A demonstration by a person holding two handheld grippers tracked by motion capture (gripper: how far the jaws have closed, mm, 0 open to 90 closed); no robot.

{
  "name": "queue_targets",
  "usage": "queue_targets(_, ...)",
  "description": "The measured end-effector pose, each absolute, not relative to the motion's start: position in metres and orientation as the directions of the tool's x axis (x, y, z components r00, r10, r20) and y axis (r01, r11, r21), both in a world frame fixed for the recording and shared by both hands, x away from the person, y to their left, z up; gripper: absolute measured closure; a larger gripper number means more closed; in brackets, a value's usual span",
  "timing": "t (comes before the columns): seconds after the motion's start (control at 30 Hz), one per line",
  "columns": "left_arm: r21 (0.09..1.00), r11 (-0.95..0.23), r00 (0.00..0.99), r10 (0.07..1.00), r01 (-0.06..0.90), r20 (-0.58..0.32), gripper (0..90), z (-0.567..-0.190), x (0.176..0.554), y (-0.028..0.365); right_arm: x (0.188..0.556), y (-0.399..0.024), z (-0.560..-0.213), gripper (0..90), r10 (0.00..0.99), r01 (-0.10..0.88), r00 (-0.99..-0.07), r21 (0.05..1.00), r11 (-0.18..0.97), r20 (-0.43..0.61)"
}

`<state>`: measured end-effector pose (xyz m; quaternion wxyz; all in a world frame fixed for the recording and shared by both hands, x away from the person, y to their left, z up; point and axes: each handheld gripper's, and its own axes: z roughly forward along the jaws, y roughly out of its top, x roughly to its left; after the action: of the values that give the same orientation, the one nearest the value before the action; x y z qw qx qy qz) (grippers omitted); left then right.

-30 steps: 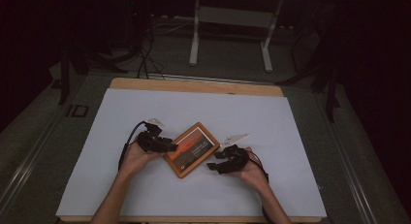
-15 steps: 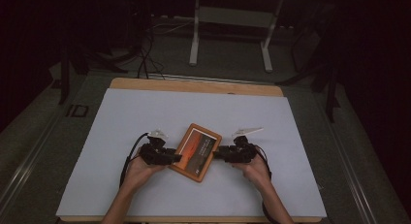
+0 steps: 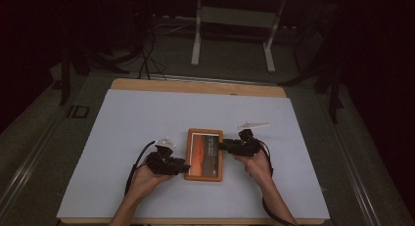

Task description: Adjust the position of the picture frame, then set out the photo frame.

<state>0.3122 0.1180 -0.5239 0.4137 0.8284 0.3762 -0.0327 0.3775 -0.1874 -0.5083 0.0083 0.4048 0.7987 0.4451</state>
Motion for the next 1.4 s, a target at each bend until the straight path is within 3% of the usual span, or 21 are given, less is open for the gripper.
queue_targets(0.63,0.684,-0.368,0.73,0.581,0.63,-0.361,57.4,-0.524,0.311,0.121,0.379,-0.184,-0.514,59.1,0.645,0.626,-0.686,0.727,0.284,0.338)
queue_targets(0.93,0.727,-0.278,0.702,0.607,0.627,-0.373,51.8,-0.518,0.31,0.143,0.375,-0.19,-0.503,49.1,0.655,0.579,-0.701,0.76,0.294,0.281)
queue_targets(1.4,0.825,-0.113,0.647,0.683,0.554,-0.34,50.5,-0.501,0.299,0.161,0.372,-0.189,-0.491,51.9,0.656,0.514,-0.728,0.792,0.331,0.199)
